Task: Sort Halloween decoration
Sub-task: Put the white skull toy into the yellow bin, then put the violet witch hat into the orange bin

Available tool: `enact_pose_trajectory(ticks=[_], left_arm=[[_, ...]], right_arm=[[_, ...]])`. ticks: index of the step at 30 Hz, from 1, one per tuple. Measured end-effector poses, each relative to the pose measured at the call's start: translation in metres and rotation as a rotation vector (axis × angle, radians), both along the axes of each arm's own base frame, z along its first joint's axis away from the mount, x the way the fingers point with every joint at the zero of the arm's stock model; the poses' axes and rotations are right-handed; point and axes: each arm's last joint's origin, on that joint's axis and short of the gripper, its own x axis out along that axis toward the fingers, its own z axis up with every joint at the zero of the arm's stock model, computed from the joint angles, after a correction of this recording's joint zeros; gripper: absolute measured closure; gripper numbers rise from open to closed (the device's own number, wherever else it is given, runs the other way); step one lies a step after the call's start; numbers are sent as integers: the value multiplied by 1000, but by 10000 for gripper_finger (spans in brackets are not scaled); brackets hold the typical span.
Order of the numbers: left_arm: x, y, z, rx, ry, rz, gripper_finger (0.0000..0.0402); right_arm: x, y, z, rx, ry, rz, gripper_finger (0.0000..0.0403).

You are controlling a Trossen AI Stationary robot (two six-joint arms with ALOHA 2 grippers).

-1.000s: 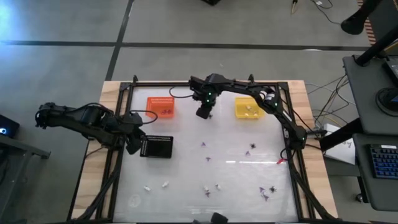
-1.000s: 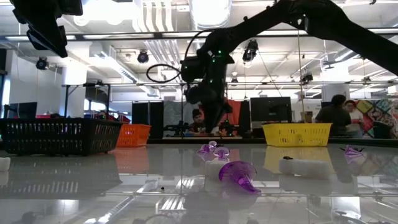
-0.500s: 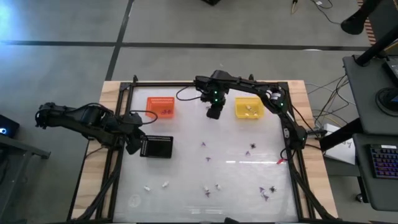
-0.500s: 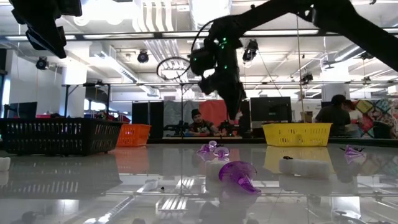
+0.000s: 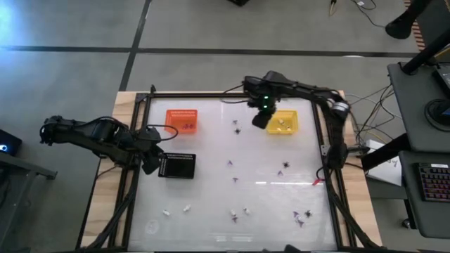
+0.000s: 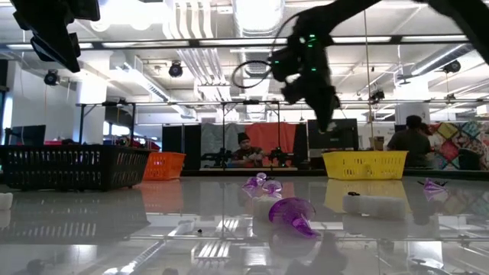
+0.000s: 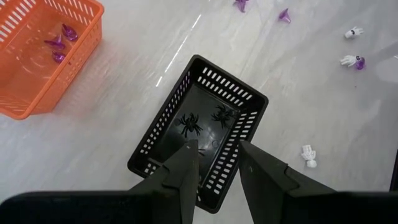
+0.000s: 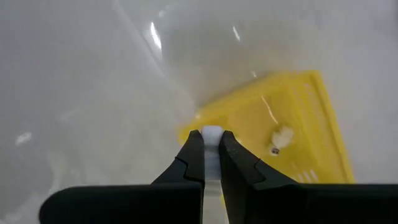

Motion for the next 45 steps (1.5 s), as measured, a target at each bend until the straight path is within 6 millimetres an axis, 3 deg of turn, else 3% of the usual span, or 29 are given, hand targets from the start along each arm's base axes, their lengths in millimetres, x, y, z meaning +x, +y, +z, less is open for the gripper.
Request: enact_pose_trajectory(ticks=[6,11,18,25,33,45], left_arm=[[0,0,0,1,0,-1,306],[0,0,0,-5,-2,7,306],[0,0,0,-17,-5,25,306],[0,0,0,-29,-5,44,306],[1,0,1,-32,-16,44,306],[11,-1,-2,6,-1,41,306]], right_arm=[[-38,-1,-5,-53,-112,-83,390],[-58,-1,-21,-63,-123,-133,390],[-67,-7,-45,-114,-135,-226,380],[-70,-7,-53,-174,-85,-250,312],[-70,-6,-44,-166,-92,-273,255],[-65,15,-11,-105,-179,-321,248]])
